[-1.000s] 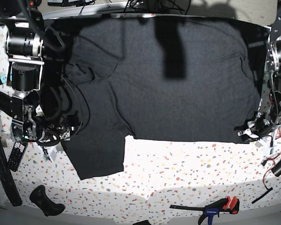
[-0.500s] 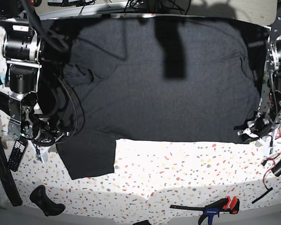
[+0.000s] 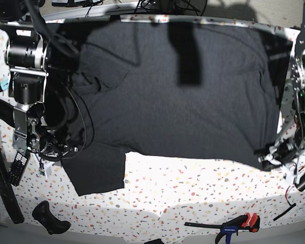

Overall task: Fold the T-shirt properly
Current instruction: 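Move the right gripper down along the shirt's side edge to grasp it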

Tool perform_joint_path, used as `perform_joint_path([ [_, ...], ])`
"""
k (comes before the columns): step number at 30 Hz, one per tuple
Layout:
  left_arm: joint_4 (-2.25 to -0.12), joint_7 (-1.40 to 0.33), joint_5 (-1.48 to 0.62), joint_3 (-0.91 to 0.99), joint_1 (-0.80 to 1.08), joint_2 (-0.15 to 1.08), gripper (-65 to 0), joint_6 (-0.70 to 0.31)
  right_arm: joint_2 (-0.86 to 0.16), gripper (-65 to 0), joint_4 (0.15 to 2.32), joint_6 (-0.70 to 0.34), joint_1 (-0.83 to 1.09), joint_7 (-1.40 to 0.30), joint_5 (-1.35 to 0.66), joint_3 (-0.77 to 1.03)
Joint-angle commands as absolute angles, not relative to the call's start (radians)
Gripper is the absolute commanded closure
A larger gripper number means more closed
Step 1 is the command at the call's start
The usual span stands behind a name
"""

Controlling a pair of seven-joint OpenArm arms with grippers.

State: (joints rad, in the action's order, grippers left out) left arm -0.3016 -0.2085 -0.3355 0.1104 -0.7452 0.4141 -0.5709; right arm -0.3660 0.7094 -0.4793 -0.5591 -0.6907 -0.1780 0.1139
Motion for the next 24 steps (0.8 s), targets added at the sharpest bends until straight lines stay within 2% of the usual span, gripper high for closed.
perform_joint_path([
  [1,-0.316,-0.185,-0.348,0.112,-0.780,0.429,0.0,-0.572,-0.375,0.0,0.713,-0.472,-0.592,-0.695,-0.164,0.112],
  [9,-0.316,-0.153,-0.244,0.112,-0.785,0.431,0.0,-0.569,-0.373,0.0,0.713,-0.472,-0.714,-0.712,-0.133,0.111],
  [18,-0.316,-0.137,-0.236,0.112,-0.784,0.432,0.0,-0.550,-0.374,0.0,0.713,-0.472,-0.775,-0.722,-0.109,0.111],
  [24,-0.316,-0.251,-0.240,0.112,-0.784,0.432,0.0,-0.550,-0.374,0.0,0.713,-0.512,-0.775,-0.736,-0.114,0.111],
])
